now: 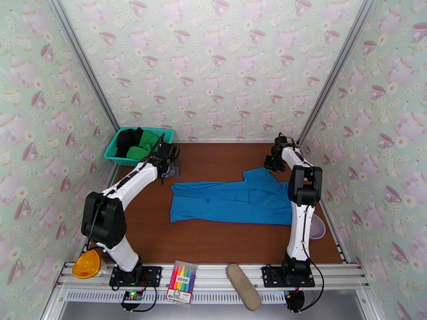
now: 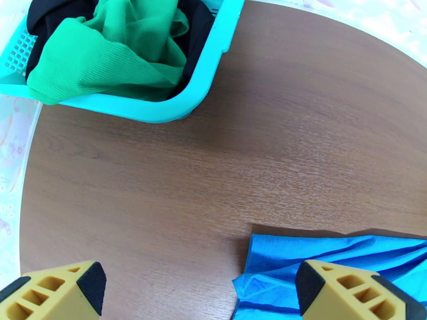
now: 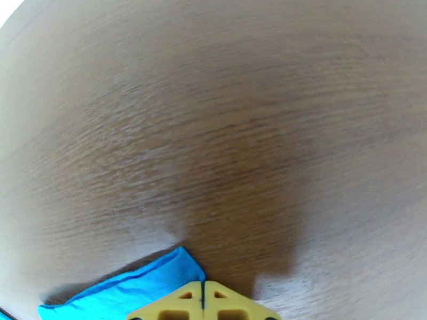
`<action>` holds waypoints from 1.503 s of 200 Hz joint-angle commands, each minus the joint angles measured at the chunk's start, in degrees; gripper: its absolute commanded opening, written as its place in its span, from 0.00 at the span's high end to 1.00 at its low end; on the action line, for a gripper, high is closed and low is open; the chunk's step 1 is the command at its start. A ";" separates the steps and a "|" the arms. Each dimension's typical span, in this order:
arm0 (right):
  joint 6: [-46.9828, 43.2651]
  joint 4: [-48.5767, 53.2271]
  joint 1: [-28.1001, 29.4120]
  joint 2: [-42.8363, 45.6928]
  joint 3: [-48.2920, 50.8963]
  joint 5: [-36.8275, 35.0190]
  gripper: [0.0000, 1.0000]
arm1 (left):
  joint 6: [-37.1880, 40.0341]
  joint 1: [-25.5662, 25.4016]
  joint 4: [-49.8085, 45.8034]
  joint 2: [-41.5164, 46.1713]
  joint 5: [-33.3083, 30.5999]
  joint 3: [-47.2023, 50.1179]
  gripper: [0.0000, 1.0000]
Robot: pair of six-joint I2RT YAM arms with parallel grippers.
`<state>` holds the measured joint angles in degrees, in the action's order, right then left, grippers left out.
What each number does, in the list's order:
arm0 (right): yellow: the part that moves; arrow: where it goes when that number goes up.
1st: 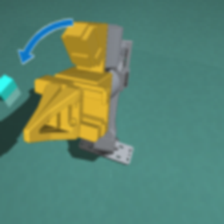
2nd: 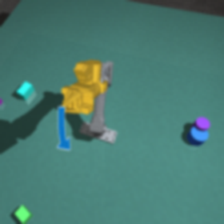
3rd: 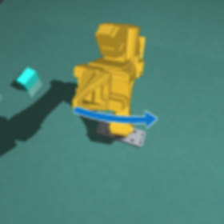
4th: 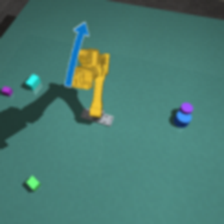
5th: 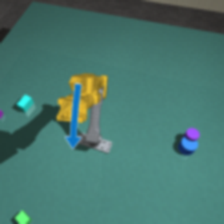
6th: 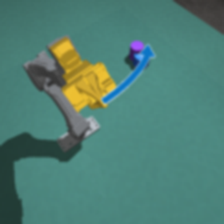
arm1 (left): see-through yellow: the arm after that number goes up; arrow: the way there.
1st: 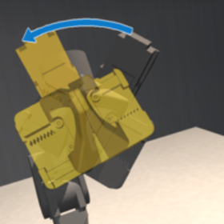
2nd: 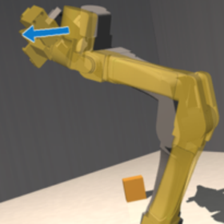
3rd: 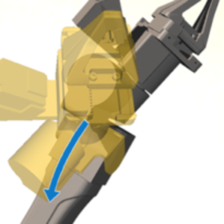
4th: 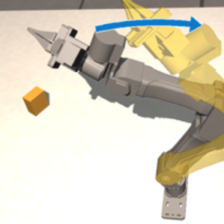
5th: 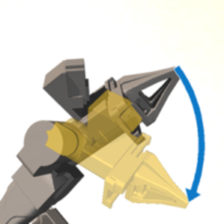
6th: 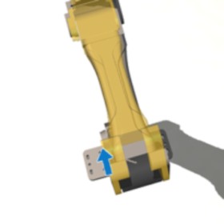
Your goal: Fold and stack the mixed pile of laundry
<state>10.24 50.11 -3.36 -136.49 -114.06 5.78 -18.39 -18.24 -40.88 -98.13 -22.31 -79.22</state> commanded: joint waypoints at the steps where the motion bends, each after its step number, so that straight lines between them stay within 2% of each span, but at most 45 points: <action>1: -0.48 0.45 1.68 1.41 3.17 2.10 1.00 | 0.33 -0.72 -0.12 3.21 0.69 1.30 0.00; 47: -1.66 -4.98 1.86 21.43 17.11 2.54 1.00 | 0.29 -1.83 -0.01 6.94 1.03 3.05 0.02; 108: -0.42 -8.35 2.29 46.75 46.98 1.07 1.00 | -0.33 -3.02 0.94 11.38 2.49 6.72 0.03; 169: 4.97 -7.71 3.09 65.22 67.03 4.72 1.00 | -1.34 -4.70 1.42 15.87 2.44 10.68 0.03; 190: 6.80 -7.91 5.44 67.24 68.94 4.19 1.00 | -1.69 -4.94 1.42 17.28 2.23 11.86 0.03; 219: 8.64 -6.45 6.93 62.94 67.91 5.23 1.00 | -2.01 -5.05 0.95 18.91 1.96 12.67 0.03; 259: 10.17 -5.22 8.83 57.88 67.75 1.31 1.00 | -2.26 -5.13 0.49 19.79 2.43 12.90 0.03; 283: 11.19 -3.21 9.36 57.23 66.92 -1.07 0.73 | -2.35 -5.12 -0.64 18.82 2.11 11.86 0.03; 288: 11.34 -2.51 9.54 57.46 66.46 -1.63 0.58 | -2.37 -5.15 -1.01 18.40 2.00 11.43 0.04; 290: 11.44 -2.28 9.65 57.62 66.26 -1.89 0.44 | -2.36 -5.14 -1.21 18.21 1.85 11.30 0.04; 291: 11.45 -2.11 9.71 57.68 66.21 -1.99 0.34 | -2.35 -5.14 -1.30 18.18 1.79 11.25 0.04; 292: 11.46 -1.94 9.74 57.80 66.14 -2.04 0.18 | -2.35 -5.14 -1.43 18.07 1.77 11.13 0.04; 293: 11.47 -1.81 9.76 57.90 65.97 -2.11 0.09 | -2.35 -5.14 -1.54 17.98 1.75 11.07 0.04; 294: 11.42 -1.66 9.76 57.99 65.85 -2.14 0.05 | -2.35 -5.14 -1.60 17.93 1.66 11.00 0.04; 296: 11.48 -1.32 9.84 58.13 65.60 -2.28 0.01 | -2.35 -5.14 -1.86 17.78 1.59 10.84 0.04; 300: 11.55 -0.55 9.86 58.55 65.02 -2.48 0.00 | -2.42 -5.19 -2.21 17.44 1.45 10.48 0.05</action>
<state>20.25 45.32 5.76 -79.00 -45.89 6.70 -20.01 -23.09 -40.71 -79.59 -20.38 -66.96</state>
